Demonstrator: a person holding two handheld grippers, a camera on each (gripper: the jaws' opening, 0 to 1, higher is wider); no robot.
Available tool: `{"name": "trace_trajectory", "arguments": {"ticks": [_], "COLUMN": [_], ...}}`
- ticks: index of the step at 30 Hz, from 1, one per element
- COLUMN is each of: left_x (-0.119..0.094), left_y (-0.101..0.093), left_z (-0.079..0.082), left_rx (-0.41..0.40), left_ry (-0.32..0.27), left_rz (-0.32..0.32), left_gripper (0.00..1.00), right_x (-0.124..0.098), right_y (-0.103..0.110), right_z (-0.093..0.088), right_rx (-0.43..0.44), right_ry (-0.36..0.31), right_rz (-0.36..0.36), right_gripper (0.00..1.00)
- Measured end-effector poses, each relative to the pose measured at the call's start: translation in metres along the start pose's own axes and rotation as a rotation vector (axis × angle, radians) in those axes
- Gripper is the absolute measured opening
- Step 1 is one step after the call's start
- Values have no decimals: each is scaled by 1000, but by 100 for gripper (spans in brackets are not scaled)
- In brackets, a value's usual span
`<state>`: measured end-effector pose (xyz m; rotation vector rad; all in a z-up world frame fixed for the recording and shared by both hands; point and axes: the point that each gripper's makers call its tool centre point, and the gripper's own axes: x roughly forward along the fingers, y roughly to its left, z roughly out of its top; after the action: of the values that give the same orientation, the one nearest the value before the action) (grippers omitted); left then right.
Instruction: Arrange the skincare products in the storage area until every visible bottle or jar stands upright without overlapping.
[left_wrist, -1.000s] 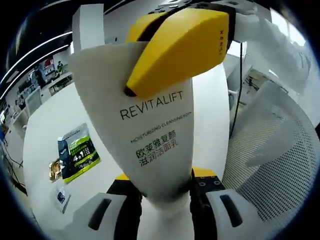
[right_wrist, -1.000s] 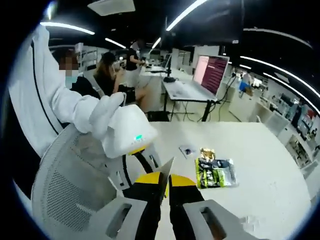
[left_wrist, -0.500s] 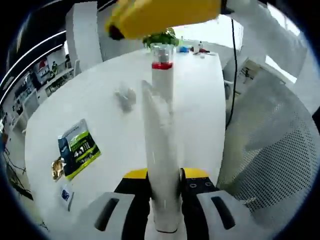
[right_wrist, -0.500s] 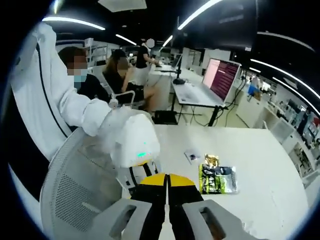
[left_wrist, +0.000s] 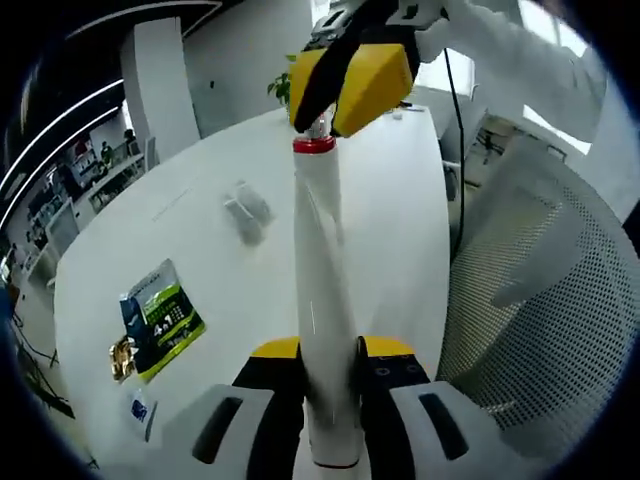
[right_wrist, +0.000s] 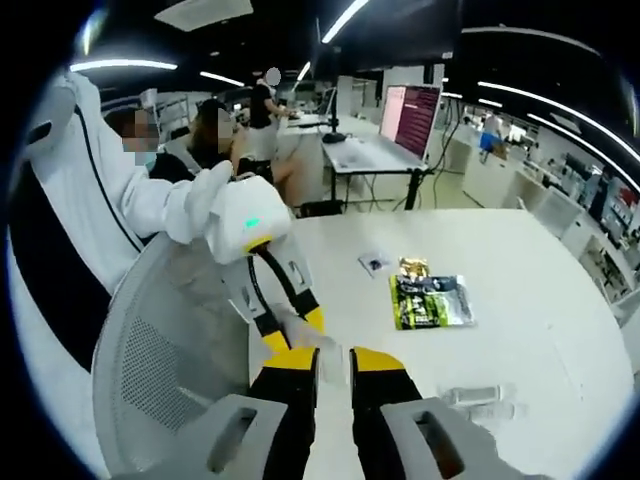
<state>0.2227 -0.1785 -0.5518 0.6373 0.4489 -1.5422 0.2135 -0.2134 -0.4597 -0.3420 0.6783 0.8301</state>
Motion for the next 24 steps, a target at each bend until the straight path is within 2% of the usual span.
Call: {"name": "trace_trajectory", "arguments": {"ticks": [2,5,8,13,17,20,21,24], "left_x": [1,-1,-4,-6,-8,-8,-7,-4], "left_y": [-5,-10,-7,-7,-7,-6,-3,3], "left_z": [8,20,27,32,40,39,37,34], "left_rx": [51,67,69,57,54,53,88,100], "left_ry": [-32,-84,-124,-158,-194,-188,-172,-149], "left_rz": [-12,-23,-12,-19,-21,-13,13,49], "left_gripper": [19,19,19,19,19,19,19,20], "right_x": [2,7,12,15,18,19,20,24], "right_y": [4,15,21,18,21,19,21,22], "right_z": [-8,-12,-11,-4,-6,-3,-1,1], "right_rx": [-29,-62,-81,-104,-139,-144,-144,-152], "right_ry": [45,74,85,92,137,153,152,179], "right_rz": [19,61,86,99,135,142,152,138], "right_gripper": [7,10,9,8,9,3,1,0]}}
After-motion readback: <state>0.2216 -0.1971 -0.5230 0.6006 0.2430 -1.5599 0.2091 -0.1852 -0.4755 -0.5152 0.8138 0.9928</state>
